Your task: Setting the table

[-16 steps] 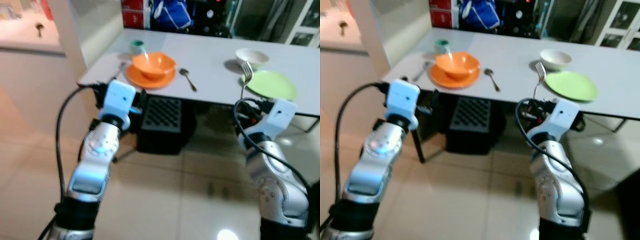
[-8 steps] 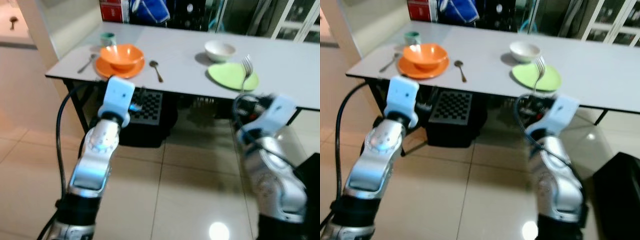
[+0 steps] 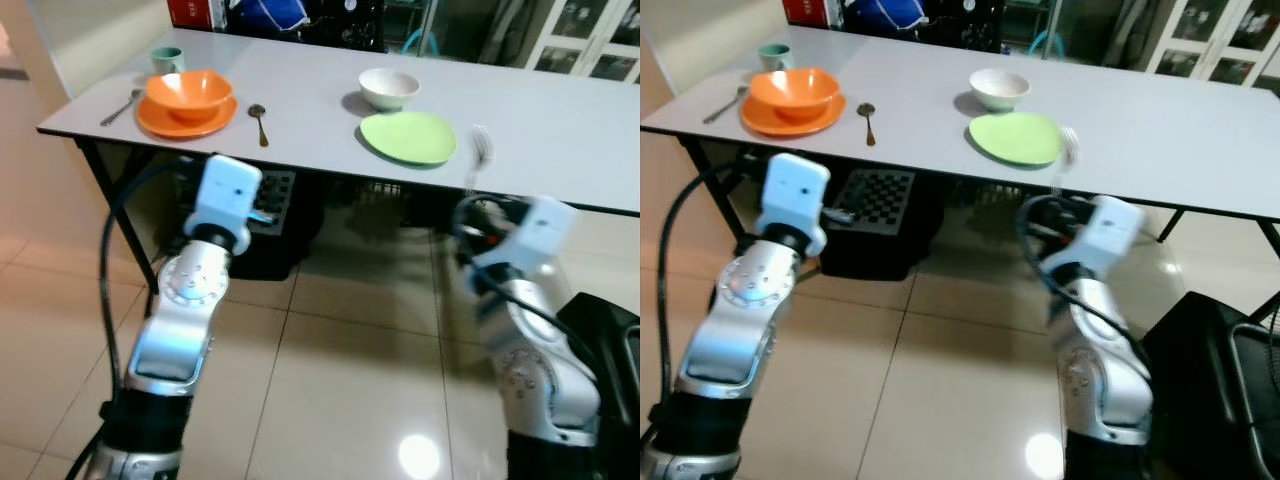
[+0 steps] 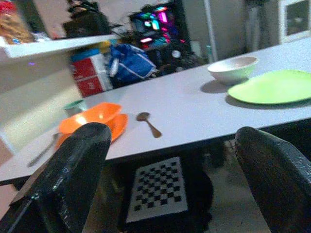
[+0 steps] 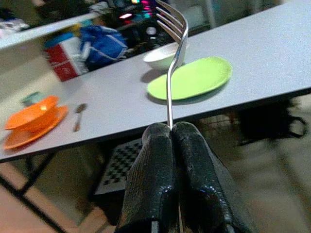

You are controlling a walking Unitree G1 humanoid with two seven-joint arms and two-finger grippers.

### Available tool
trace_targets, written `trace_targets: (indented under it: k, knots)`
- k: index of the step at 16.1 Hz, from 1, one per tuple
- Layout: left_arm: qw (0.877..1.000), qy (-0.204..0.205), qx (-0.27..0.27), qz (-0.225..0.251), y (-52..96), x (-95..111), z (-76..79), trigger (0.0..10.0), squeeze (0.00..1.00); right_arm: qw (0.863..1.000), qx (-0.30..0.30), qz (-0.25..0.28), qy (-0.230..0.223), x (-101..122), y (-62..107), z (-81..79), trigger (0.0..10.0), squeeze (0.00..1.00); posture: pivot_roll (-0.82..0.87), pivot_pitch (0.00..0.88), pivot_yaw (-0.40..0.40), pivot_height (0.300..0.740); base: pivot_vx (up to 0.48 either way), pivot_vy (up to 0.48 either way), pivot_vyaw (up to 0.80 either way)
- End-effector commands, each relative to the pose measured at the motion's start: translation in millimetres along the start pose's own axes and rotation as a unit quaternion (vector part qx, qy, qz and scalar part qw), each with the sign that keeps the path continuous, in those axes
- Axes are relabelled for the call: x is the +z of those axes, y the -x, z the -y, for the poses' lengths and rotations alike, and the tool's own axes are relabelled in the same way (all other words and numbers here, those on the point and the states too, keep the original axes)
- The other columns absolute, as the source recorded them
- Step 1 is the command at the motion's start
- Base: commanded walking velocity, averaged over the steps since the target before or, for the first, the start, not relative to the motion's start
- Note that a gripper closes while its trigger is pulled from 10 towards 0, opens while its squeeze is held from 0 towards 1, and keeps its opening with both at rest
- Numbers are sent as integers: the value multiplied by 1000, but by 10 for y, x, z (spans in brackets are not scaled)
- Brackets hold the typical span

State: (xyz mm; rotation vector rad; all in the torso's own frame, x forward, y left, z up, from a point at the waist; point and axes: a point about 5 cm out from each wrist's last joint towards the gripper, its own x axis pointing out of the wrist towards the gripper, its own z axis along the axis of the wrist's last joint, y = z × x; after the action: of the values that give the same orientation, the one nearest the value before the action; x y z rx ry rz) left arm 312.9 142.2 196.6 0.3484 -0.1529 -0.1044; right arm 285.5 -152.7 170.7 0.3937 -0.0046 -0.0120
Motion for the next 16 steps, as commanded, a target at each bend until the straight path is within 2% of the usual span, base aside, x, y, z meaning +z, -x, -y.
trace_targets:
  k: [1, 4, 7, 13, 16]
  knots:
    - [1000, 5, -3, 10, -28, 56, 30, 10000, 0, 1000, -6, 12, 6, 80, 14, 34, 10000, 0, -24, 0, -7, 740, 0, 0, 0]
    - [1000, 15, -4, 12, -43, 70, 85, 10000, 0, 1000, -17, 18, 3, 107, -2, 85, 10000, 0, -23, 0, -16, 740, 0, 0, 0]
    - [1000, 18, 11, 18, -47, 87, 52, 10000, 0, 1000, -3, 15, 8, 110, -40, 20, 10000, 0, -26, 0, -22, 740, 0, 0, 0]
    - [999, 37, 5, 23, -41, 78, 53, 10000, 0, 999, -9, 19, 31, 137, -58, 45, 10000, 0, -42, 0, -26, 740, 0, 0, 0]
    - [999, 30, -5, 25, -53, 86, 27, 10000, 0, 999, -9, 24, 23, 143, -77, 12, 10000, 0, -14, 0, -23, 740, 304, 0, 0]
